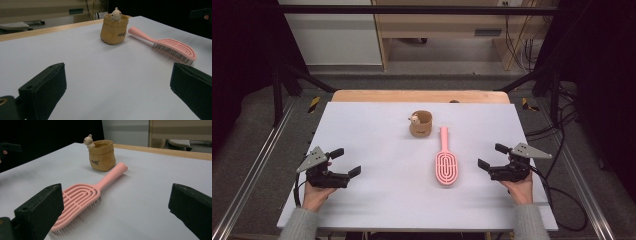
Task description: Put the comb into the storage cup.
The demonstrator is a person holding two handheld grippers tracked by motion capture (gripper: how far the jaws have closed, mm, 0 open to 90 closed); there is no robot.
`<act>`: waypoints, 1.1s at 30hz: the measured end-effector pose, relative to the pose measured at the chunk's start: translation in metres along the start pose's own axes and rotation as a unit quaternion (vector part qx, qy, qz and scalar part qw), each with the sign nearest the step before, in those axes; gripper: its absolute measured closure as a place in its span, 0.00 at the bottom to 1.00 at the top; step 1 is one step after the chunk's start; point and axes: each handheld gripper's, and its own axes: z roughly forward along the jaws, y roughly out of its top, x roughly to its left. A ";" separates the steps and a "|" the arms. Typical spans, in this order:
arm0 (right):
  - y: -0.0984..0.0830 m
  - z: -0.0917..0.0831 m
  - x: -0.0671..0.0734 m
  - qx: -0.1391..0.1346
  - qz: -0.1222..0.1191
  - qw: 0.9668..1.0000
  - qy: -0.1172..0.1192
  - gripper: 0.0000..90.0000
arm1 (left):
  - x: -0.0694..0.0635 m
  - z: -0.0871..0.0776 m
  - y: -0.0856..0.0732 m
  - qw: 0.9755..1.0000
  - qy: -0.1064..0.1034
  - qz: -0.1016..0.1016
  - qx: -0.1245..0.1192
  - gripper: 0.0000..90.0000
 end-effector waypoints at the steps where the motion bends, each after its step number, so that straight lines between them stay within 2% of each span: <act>1: 0.000 0.000 0.000 -0.001 0.000 1.000 0.000 0.00 | 0.000 0.000 0.000 1.000 0.001 0.000 -0.001 0.00; 17: 0.007 0.001 0.005 0.007 -0.010 1.000 0.005 0.00 | 0.002 -0.002 -0.001 1.000 0.006 0.000 -0.001 0.01; 27: 0.015 0.012 0.011 0.031 -0.024 0.999 0.000 0.01 | 0.002 -0.001 -0.002 1.000 0.007 -0.001 0.001 0.01; 33: 0.020 0.018 0.014 0.037 -0.029 0.999 -0.001 0.01 | 0.002 0.000 -0.002 1.000 0.008 0.001 0.003 0.01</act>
